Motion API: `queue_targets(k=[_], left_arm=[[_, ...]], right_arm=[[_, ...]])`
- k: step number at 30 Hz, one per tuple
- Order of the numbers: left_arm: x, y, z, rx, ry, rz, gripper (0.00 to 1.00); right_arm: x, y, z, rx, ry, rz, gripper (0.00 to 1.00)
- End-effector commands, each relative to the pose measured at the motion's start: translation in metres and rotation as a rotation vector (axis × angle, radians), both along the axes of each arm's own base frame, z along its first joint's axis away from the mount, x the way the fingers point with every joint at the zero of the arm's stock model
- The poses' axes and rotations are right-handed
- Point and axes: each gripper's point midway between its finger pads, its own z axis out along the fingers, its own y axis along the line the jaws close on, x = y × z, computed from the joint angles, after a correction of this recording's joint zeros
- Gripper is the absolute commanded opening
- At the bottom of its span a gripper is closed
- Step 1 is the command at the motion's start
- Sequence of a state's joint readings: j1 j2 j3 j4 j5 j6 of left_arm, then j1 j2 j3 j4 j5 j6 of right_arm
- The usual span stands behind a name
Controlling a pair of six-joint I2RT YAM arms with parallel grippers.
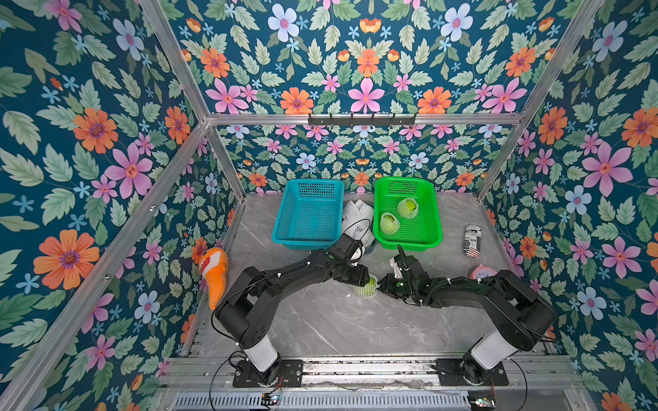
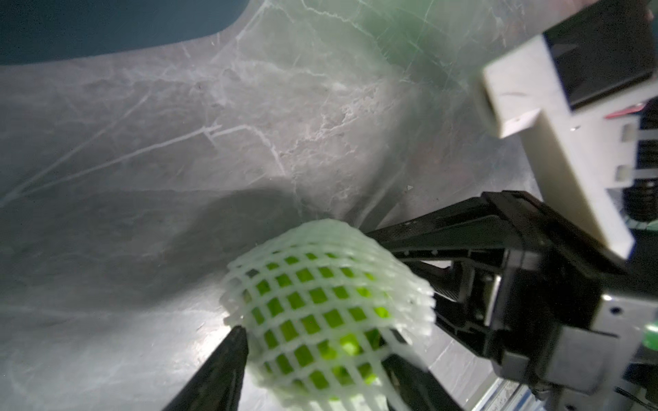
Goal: Sleeve custard apples in foam nets
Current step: Put on the foam net on the custard apple.
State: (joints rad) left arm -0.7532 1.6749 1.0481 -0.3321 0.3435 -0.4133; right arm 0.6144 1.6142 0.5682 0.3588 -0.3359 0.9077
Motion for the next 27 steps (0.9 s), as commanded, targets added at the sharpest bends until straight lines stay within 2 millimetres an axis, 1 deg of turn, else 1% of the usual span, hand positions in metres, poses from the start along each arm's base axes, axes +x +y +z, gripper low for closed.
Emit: queue_targets(k=[1, 11, 17, 20, 24, 27], left_arm=[[-0.002, 0.002, -0.002, 0.014, 0.006, -0.012, 0.62], [-0.002, 0.005, -0.003, 0.027, 0.0, -0.002, 0.62], [-0.001, 0.008, -0.006, 0.02, 0.006, 0.02, 0.61], [0.002, 0.013, -0.007, 0.005, 0.016, 0.049, 0.6], [0.005, 0.019, -0.009, -0.03, 0.041, 0.085, 0.6], [0.006, 0.02, -0.006, -0.065, 0.046, 0.1, 0.6]], right_arm=[[0.003, 0.003, 0.013, 0.067, -0.027, 0.001, 0.25], [-0.008, -0.019, 0.023, -0.002, -0.045, -0.009, 0.26], [-0.013, -0.024, 0.026, 0.001, -0.066, -0.017, 0.25], [-0.015, -0.019, 0.034, 0.015, -0.099, 0.023, 0.24], [-0.023, 0.0, 0.043, 0.002, -0.145, 0.114, 0.25], [-0.023, 0.01, 0.047, -0.013, -0.173, 0.147, 0.27]])
